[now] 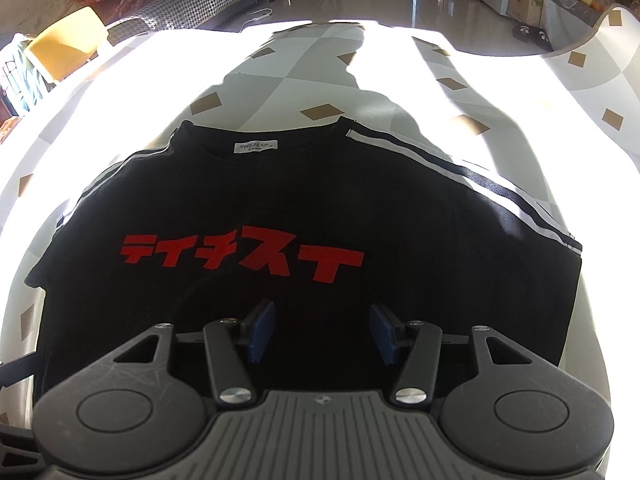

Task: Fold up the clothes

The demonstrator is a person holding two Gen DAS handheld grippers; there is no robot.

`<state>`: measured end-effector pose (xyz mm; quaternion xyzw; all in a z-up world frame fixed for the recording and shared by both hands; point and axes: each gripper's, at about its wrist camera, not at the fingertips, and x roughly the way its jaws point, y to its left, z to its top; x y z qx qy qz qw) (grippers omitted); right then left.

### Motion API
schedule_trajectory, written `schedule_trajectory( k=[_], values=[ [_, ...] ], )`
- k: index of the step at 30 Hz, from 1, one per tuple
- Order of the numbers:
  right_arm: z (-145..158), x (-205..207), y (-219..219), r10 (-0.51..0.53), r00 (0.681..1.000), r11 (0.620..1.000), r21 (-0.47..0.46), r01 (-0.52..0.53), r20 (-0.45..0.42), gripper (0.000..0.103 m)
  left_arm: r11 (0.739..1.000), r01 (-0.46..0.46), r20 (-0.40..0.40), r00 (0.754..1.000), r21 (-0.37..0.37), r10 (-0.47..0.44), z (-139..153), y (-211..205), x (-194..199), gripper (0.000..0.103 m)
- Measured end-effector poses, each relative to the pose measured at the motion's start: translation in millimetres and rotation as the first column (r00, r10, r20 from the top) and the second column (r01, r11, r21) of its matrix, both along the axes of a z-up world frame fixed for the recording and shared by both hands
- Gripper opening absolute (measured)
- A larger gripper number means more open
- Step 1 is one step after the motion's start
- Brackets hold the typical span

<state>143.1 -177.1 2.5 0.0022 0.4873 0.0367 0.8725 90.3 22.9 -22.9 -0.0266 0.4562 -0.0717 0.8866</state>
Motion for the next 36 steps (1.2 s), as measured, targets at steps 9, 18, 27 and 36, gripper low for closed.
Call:
schedule_trajectory(
  k=[9,18,27,36],
  values=[
    [-2.1,-36.4,7.7,0.049,0.999,0.998,0.038,-0.048,-0.005,0.044,0.992,-0.121,-0.042,0.992,-0.039,0.12,-13.9,16.3,22.0,0.103],
    [-16.9,-58.6,24.9,0.084,0.996,0.996,0.005,-0.084,-0.02,0.016,0.986,-0.106,-0.051,0.992,0.126,0.114,-24.2,-2.0,26.4,0.103],
    [-24.8,-68.0,32.8,0.101,0.995,0.994,-0.046,-0.101,-0.005,0.016,0.983,-0.116,-0.046,0.991,0.143,0.124,-25.7,-3.1,26.3,0.103],
    [-24.4,-77.8,40.2,0.093,0.996,0.991,-0.098,-0.091,0.013,0.016,0.983,-0.127,-0.044,0.99,0.134,0.135,-26.0,3.5,29.4,0.103]
  ],
)
